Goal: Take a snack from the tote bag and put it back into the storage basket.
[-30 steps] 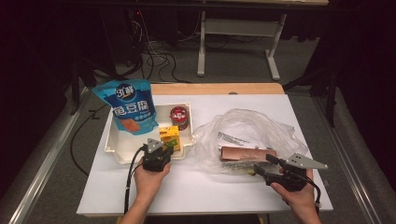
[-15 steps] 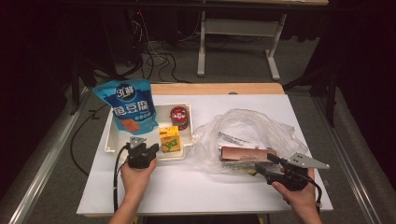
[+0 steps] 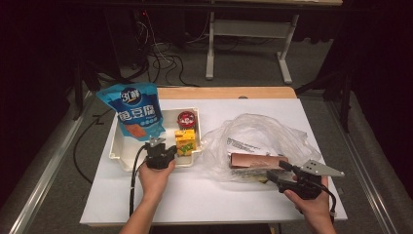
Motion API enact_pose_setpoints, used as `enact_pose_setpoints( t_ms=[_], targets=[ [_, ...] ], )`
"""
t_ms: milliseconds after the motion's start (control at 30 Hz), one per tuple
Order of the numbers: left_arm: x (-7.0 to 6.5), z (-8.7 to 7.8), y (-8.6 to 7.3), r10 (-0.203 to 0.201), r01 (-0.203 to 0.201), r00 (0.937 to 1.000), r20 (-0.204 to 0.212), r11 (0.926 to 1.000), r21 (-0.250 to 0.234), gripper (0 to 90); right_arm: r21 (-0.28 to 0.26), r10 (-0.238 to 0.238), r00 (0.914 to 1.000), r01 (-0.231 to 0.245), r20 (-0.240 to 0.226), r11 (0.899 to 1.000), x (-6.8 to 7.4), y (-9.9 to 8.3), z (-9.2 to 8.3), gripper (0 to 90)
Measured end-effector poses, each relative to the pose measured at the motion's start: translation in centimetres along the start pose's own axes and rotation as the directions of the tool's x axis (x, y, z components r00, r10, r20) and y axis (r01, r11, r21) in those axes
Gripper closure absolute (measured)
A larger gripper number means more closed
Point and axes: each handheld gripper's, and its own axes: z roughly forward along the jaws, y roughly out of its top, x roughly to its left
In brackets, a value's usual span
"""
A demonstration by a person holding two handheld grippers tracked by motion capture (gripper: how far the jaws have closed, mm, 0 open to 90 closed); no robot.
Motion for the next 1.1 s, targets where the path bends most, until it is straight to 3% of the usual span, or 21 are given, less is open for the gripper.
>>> enact_pose_setpoints(
  t_ms=[133,367,500,600,700,733,800,933,1000,1100],
  targets=[
    [-0.5,0.4,0.2,0.008,-0.008,1.0,-0.002,1.0,0.0,90.0,-0.001,0.0,1.0,0.0,0.0,1.0,0.0,0.0,0.0,31.1],
    [-0.4,0.2,-0.2,0.009,-0.009,0.9999,0.011,0.9999,0.012,90.0,0.005,-0.003,1.0,0.003,-0.001,1.0,0.0,-0.1,0.1,31.1],
    [-1.0,-0.7,-1.5,0.064,-0.065,0.9978,0.018,0.9978,0.017,90.0,-0.001,0.001,1.0,-0.001,0.003,1.0,-0.1,-0.1,-0.1,31.1],
    [-1.6,-0.9,-2.0,0.136,-0.136,0.9905,0.02,0.9905,0.014,90.0,-0.002,0.006,1.0,-0.006,0.007,1.0,-0.3,-0.1,-0.2,31.2],
    [-1.8,-0.9,-1.6,0.123,-0.123,0.9924,0.006,0.9912,0.05,90.0,-0.003,0.005,0.9999,-0.005,0.01,1.0,-0.2,0.0,-0.1,31.3],
    [-1.9,-0.9,-1.4,0.135,-0.135,0.9907,-0.009,0.989,0.061,90.0,-0.002,0.004,1.0,-0.004,0.008,1.0,-0.2,0.0,-0.1,31.3],
    [-2.2,-0.9,-1.3,0.135,-0.135,0.9909,-0.001,0.9893,0.056,90.0,-0.001,-0.001,1.0,0.001,0.008,1.0,0.0,0.0,-0.2,31.3],
    [-2.6,-0.4,-1.3,0.208,-0.207,0.9781,-0.004,0.976,0.068,90.0,0.001,0.003,1.0,-0.003,0.008,1.0,-0.1,-0.1,-0.1,31.4],
    [-2.6,0.0,-1.1,0.193,-0.194,0.981,0.018,0.9779,0.077,90.0,0.002,0.001,1.0,-0.001,0.008,1.0,-0.1,-0.1,0.0,31.5],
    [-2.8,0.6,-0.8,0.211,-0.212,0.9773,0.021,0.9731,0.09,90.0,0.004,-0.004,1.0,0.004,0.006,1.0,0.0,-0.1,0.0,31.5]
  ],
)
